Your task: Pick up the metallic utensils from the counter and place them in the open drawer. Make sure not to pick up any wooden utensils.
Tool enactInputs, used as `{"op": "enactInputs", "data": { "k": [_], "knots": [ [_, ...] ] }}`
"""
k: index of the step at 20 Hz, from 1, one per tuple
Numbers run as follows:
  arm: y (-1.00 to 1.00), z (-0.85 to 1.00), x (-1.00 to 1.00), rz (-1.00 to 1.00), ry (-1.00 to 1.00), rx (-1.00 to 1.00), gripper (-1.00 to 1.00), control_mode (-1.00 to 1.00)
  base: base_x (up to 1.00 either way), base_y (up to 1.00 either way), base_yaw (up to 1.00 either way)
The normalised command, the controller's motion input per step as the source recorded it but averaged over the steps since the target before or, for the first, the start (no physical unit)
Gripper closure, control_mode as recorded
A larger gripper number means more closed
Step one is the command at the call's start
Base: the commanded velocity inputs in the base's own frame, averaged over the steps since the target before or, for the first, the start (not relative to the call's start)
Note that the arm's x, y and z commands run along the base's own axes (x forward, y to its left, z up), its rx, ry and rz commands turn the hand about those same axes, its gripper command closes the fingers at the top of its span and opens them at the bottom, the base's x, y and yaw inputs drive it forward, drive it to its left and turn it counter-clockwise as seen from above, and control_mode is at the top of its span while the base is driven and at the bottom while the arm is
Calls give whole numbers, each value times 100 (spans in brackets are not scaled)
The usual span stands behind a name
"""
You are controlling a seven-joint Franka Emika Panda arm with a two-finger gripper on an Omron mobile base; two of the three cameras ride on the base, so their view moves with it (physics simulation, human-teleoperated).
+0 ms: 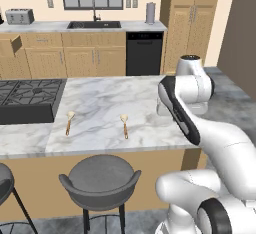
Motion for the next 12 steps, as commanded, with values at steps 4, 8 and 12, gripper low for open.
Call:
{"op": "enactInputs", "data": {
  "k": [4, 8, 12],
  "knots": [
    [0, 68, -81, 22, 6, 0, 100, -100, 0, 0, 0],
    [0, 6, -8, 7, 14, 0, 100, -100, 0, 0, 0],
    [0, -1, 0, 0, 0, 0, 100, -100, 0, 0, 0]
  ]
}}
